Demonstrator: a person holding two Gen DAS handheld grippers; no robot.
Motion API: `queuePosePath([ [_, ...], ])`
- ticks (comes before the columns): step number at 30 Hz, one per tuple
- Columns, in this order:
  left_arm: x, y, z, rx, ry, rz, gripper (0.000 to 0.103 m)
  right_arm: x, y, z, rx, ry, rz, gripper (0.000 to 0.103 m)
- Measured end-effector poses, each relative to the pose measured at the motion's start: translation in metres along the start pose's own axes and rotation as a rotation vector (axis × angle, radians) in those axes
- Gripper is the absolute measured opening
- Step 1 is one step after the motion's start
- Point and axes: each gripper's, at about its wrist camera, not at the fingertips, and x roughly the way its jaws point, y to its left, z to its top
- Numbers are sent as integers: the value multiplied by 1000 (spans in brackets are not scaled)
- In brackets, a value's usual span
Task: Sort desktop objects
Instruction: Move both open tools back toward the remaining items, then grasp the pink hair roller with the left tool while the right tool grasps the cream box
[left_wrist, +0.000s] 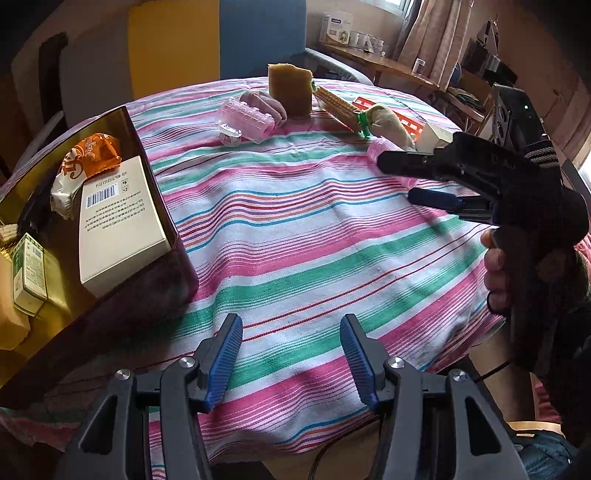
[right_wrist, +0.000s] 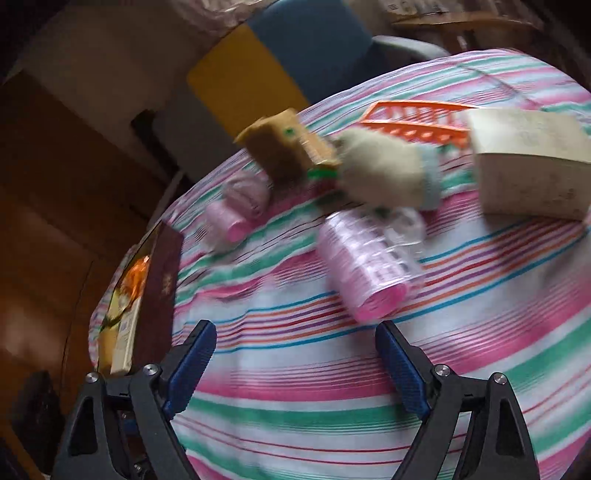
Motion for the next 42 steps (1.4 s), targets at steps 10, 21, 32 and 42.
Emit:
queuePosePath([
  [10, 7, -6, 3, 23, 9, -21, 56, -74, -40, 61, -71, -176, -270, 95],
  [21, 22, -52, 87, 47, -13, -173, 61, -88, -137, 122, 43, -132, -431, 96],
  [32, 90, -107, 150, 18, 87, -165, 64, -75, -143, 85, 61, -59, -263, 96],
  [42, 125, -119, 166, -24, 121, -103, 70, -77, -159, 78, 112, -113, -223, 96],
])
